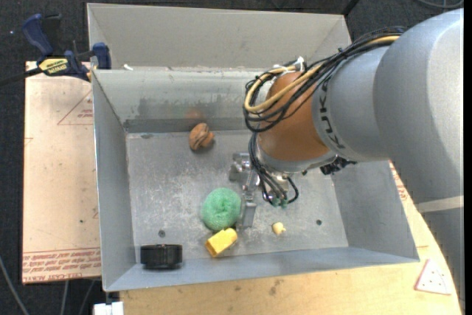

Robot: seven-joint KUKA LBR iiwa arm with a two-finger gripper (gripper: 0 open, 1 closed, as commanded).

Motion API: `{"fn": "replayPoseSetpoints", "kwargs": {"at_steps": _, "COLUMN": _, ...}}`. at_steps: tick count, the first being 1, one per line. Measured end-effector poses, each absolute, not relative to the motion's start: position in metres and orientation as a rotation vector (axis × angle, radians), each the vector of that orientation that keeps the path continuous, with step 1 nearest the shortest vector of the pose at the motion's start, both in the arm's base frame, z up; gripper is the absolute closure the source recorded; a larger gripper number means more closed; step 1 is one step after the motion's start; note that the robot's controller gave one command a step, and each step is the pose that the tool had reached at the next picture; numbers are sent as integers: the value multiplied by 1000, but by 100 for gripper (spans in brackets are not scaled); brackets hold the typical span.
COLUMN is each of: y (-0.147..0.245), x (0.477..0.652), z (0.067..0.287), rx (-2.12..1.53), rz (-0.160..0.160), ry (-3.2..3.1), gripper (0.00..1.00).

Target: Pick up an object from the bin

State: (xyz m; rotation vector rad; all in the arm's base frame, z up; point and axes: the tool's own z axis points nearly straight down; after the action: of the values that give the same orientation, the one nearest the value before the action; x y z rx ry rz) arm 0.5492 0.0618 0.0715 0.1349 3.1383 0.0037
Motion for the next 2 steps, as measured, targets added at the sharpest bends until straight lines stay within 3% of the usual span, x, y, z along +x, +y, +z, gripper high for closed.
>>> {"fn": "replayPoseSetpoints", "kwargs": {"at_steps": 1, "y": 118, "x": 548, "z": 70, "rx": -172, "rz": 2, "ry": 3135, "gripper": 100}}
{"fn": "replayPoseSetpoints", "kwargs": {"at_steps": 2, "y": 118, "x": 548, "z": 70, "rx": -173, "rz": 1, "ry": 3135, "gripper": 100}}
